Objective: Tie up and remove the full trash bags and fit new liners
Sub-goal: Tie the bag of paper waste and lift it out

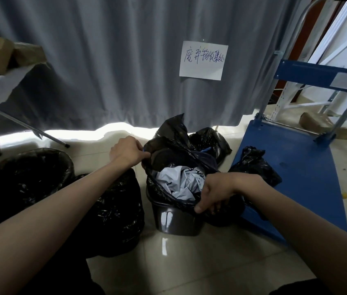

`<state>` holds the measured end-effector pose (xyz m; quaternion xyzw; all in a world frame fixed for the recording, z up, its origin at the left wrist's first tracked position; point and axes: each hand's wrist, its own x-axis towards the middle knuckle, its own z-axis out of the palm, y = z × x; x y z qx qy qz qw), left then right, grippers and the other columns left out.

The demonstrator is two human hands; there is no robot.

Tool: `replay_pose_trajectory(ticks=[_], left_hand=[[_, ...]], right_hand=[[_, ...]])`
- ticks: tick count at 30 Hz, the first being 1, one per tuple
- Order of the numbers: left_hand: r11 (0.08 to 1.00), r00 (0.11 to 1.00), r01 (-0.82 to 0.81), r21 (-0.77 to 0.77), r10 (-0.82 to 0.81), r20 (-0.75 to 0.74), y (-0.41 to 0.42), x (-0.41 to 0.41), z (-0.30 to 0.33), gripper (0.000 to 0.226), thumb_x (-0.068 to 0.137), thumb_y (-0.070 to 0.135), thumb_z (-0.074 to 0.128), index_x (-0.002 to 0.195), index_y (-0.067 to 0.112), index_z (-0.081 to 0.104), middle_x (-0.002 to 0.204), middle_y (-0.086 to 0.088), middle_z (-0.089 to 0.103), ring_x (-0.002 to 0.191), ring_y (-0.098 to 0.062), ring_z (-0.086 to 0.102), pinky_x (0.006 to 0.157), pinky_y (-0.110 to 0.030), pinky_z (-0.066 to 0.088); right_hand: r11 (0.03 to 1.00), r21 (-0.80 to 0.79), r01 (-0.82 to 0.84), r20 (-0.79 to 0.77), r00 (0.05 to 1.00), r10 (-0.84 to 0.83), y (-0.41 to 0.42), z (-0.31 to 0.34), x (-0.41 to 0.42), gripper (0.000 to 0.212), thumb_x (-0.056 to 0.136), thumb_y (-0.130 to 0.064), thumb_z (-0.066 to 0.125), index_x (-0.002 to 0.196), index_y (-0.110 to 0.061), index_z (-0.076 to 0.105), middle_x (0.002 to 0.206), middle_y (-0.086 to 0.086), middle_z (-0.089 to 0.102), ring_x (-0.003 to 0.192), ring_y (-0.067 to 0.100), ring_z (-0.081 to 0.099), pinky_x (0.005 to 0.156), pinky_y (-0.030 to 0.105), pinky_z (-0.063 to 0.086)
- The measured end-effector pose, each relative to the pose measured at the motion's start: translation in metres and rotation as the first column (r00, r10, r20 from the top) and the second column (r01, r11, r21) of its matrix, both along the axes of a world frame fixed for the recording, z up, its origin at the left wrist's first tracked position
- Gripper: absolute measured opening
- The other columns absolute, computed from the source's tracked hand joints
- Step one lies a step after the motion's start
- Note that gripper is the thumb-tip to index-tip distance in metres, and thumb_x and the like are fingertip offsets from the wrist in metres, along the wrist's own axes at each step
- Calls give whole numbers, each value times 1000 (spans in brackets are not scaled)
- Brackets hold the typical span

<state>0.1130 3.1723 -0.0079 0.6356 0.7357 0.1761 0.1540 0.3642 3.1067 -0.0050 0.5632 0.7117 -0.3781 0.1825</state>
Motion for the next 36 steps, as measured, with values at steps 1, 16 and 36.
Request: replay_pose_trajectory(ticks=[1,16,36], left_hand=[[1000,1000,1,9,-2,20,1,0,-2,9,71,32,78,73,27,71,82,-1,68,90,-26,65,70,-29,44],[952,900,180,246,-261,351,9,8,30,9,76,22,80,70,17,76,66,1,72,63,-6,62,65,-25,51],[842,838,494,217,-527,139,11,23,-25,9,79,20,77,88,18,74,74,-1,68,68,-17,62,69,-35,51]], right_hand=[[997,72,21,-22,1000,-19,4,0,-2,39,78,-50,77,93,-14,76,87,-1,75,83,17,71,74,29,57],[705,574,416,-557,830,-37,49,1,-51,21,88,-8,62,105,-20,69,70,-4,69,62,6,63,73,22,53],[746,394,537,-772,634,-49,40,8,-43,19,96,-6,57,96,-8,75,79,13,73,62,7,63,67,16,55]])
